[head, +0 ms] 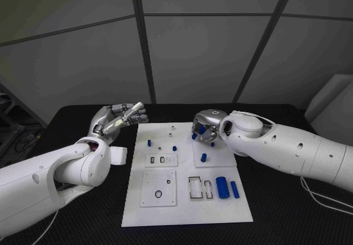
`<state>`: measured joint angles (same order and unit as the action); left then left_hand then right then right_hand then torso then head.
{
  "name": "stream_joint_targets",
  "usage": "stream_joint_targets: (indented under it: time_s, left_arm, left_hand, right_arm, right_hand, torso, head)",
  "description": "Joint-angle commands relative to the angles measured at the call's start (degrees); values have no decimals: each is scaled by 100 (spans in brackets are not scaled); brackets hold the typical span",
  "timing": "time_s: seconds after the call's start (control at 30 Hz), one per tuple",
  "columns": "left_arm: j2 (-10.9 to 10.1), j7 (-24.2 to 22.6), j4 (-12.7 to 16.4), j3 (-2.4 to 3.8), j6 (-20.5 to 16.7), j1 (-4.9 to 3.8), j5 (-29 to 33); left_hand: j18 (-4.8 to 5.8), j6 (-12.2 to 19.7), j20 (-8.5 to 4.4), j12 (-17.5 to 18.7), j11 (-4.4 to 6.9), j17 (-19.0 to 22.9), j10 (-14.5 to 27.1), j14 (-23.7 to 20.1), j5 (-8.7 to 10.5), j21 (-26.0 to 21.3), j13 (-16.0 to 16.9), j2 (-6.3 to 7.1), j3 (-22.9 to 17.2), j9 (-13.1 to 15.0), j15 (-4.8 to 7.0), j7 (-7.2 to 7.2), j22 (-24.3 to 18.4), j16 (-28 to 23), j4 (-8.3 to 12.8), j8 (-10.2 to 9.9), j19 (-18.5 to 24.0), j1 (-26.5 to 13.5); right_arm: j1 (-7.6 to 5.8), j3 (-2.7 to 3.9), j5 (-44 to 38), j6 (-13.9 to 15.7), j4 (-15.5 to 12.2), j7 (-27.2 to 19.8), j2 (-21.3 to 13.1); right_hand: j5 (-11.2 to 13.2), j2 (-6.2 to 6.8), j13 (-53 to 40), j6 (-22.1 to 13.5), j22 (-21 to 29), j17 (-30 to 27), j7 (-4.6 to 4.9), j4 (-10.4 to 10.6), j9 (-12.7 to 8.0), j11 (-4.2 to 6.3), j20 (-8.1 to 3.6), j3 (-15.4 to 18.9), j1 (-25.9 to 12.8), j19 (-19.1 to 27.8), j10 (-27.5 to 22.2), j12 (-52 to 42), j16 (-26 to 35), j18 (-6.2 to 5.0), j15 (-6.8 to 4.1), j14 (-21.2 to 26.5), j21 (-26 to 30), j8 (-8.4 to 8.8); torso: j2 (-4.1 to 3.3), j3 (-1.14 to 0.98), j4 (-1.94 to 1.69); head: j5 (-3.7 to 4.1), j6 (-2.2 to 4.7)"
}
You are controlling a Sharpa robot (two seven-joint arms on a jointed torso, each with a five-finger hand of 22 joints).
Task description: Assemble the parts on the task board
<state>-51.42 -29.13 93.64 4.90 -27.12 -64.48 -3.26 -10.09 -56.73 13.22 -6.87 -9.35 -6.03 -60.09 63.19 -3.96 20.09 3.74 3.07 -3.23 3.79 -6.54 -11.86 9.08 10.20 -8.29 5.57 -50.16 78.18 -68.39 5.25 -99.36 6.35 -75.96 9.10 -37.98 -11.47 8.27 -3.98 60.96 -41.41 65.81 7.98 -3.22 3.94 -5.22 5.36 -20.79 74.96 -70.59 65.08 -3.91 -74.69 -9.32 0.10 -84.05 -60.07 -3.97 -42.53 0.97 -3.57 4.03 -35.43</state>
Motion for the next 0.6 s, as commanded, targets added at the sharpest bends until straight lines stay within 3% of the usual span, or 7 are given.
stream_joint_targets:
  time_s: [0.03,0.6]
  left_arm:
    - [-13,4,7,7,96,-9,-57]
    - [-13,48,-16,7,122,-9,-57]
  left_hand:
    - [-38,-24,0,27,0,-6,35,21,19,28,-8,-31,-3,-7,-24,-30,-7,-35,31,-26,-37,-36]
    - [-37,-24,3,45,-7,-8,48,24,19,25,-9,-43,5,-6,-28,-38,-11,-51,32,-41,-35,-55]
  right_arm:
    - [-14,5,-139,-155,8,48,22]
    - [-14,4,-123,-129,81,10,97]
  right_hand:
    - [-12,-16,-9,-41,-167,118,-9,35,-4,14,20,-44,77,-58,67,-13,-101,130,36,-301,-140,22]
    - [92,-194,-30,164,-694,455,-22,151,23,110,-28,-399,139,-107,549,-76,-406,186,-31,-319,-594,-25]
  torso:
    - [-13,-7,5]
    - [-39,-21,2]
  head:
    - [-13,1]
    - [-22,-3]
